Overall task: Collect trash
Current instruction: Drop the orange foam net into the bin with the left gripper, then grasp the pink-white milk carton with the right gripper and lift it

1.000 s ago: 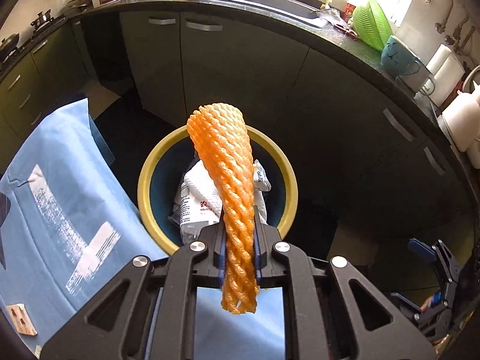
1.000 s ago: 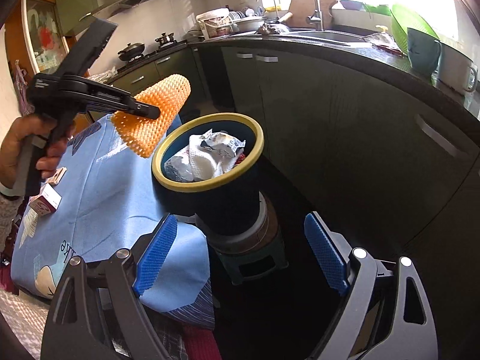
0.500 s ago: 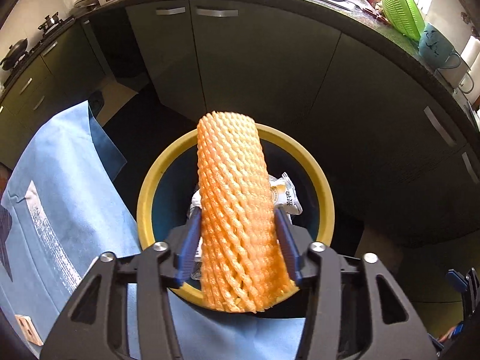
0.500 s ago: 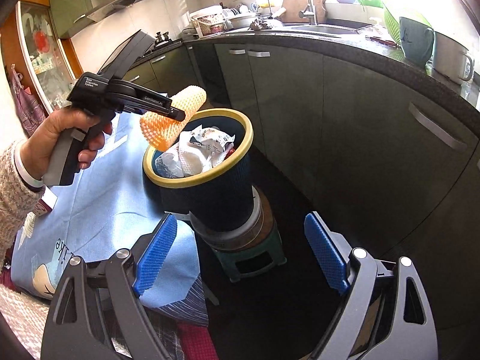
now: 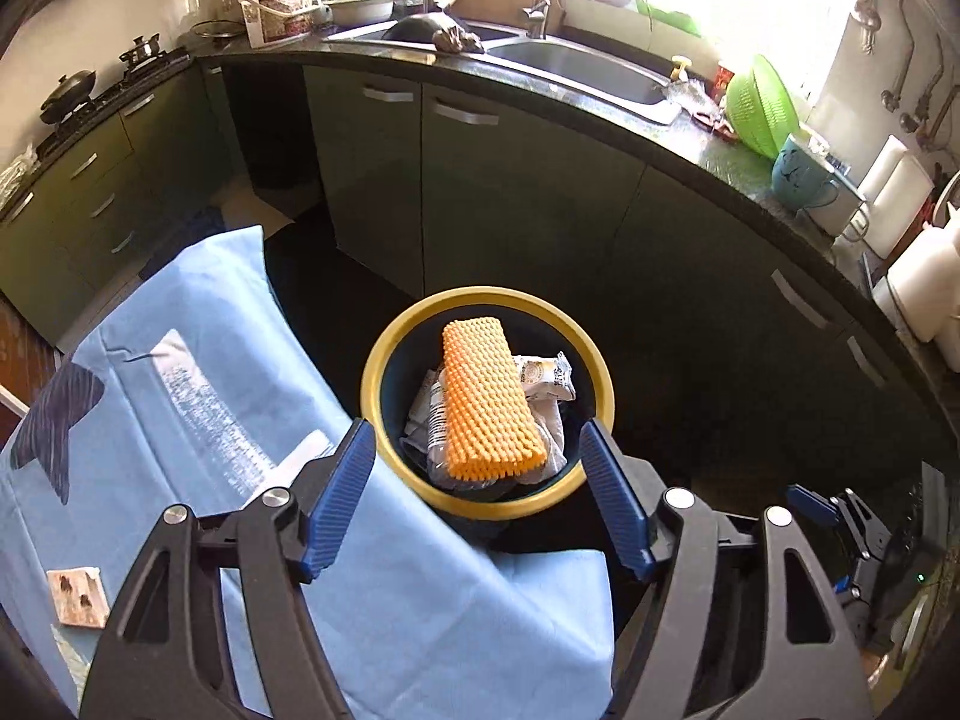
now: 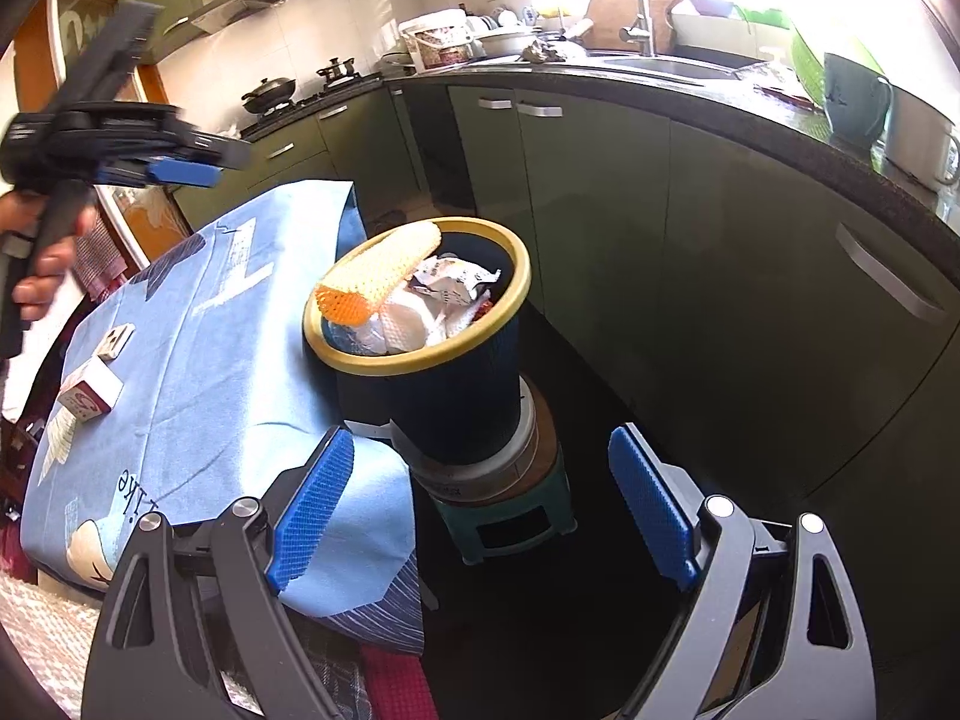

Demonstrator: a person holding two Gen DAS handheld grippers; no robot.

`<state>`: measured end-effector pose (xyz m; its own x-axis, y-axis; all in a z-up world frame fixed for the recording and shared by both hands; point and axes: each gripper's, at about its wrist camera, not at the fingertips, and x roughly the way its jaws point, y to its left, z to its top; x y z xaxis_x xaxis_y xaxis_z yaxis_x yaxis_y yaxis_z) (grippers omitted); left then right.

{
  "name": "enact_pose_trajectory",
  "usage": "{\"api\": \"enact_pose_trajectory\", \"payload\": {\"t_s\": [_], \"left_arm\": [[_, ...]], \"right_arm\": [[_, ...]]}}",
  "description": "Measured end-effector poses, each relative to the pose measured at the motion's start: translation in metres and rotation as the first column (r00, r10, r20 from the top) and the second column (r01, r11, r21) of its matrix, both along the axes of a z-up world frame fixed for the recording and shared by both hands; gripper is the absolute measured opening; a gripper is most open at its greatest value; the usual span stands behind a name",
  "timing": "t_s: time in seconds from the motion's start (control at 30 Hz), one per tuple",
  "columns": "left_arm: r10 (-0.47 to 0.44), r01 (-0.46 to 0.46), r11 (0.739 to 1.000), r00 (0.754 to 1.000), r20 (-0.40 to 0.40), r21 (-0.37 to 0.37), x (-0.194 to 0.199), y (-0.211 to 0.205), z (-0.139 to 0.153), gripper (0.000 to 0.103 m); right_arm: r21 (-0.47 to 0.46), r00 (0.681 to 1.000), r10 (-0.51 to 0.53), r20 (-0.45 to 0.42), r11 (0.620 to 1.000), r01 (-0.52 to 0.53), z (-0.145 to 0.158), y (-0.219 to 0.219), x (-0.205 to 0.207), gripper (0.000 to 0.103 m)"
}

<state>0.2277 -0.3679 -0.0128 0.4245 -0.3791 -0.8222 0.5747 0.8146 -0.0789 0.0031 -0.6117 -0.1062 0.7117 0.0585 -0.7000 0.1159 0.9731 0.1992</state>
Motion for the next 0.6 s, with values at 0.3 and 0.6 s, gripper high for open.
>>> {"api": "enact_pose_trajectory", "payload": {"t_s": [0.3, 0.6], "left_arm": [[0.184, -0.179, 0.983, 0.972, 0.145, -0.051, -0.069, 0.159, 0.067, 0.079], [0.411, -0.395, 0.910, 0.900, 0.143, -0.125, -0.141, 0.310, 0.065, 0.081]], "right_arm": [[-0.078, 0.932, 0.360, 0.046, 0.931, -0.356, 0.037, 0.081, 0.045, 0.086], [-0.134, 0.563, 0.825, 0.036, 0.563, -0.816, 0.064, 0.248, 0.110, 0.086]]}}
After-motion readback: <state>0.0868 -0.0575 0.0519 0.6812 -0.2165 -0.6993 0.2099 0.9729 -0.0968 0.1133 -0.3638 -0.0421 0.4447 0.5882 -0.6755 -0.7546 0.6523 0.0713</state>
